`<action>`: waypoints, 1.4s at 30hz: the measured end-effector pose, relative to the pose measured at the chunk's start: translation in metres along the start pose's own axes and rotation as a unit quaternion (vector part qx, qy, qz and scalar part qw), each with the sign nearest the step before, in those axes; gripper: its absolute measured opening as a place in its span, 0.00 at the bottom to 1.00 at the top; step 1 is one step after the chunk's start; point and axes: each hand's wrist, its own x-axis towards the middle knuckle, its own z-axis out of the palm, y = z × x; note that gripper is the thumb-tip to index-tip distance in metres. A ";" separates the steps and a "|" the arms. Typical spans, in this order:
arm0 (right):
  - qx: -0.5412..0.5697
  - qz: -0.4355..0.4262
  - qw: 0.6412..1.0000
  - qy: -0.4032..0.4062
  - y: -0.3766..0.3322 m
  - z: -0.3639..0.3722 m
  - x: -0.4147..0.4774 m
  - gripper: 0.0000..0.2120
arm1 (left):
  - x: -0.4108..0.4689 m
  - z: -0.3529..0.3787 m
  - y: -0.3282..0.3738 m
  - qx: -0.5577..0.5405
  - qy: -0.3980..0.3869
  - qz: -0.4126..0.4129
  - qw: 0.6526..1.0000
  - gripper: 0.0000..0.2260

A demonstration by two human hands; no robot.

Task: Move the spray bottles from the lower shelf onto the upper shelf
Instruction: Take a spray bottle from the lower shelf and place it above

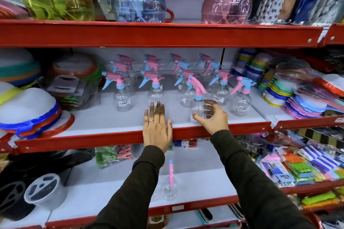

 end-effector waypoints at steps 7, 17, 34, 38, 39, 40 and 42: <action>-0.033 0.003 0.999 -0.015 0.004 0.002 0.002 0.36 | 0.002 0.003 -0.001 0.002 -0.009 0.002 1.000 0.30; -0.089 -0.023 0.995 0.046 -0.011 0.016 0.001 0.36 | 0.001 0.001 -0.001 -0.002 -0.004 0.000 1.000 0.30; -0.107 -0.016 0.994 0.026 -0.009 0.020 0.006 0.34 | 0.001 -0.001 0.000 0.003 -0.020 -0.005 1.000 0.30; -0.090 -0.024 0.996 0.016 -0.007 0.021 0.008 0.33 | 0.000 -0.001 0.000 0.011 -0.025 -0.005 1.000 0.30; -0.090 -0.025 0.996 0.015 -0.007 0.022 0.008 0.33 | 0.000 -0.002 0.000 0.012 -0.026 -0.005 1.000 0.30; -0.088 -0.024 0.996 0.015 -0.007 0.022 0.008 0.33 | 0.000 -0.002 0.000 0.011 -0.027 -0.005 1.000 0.30; -0.085 -0.024 0.996 0.013 -0.007 0.022 0.009 0.33 | -0.001 -0.002 0.000 0.009 -0.028 -0.007 1.000 0.30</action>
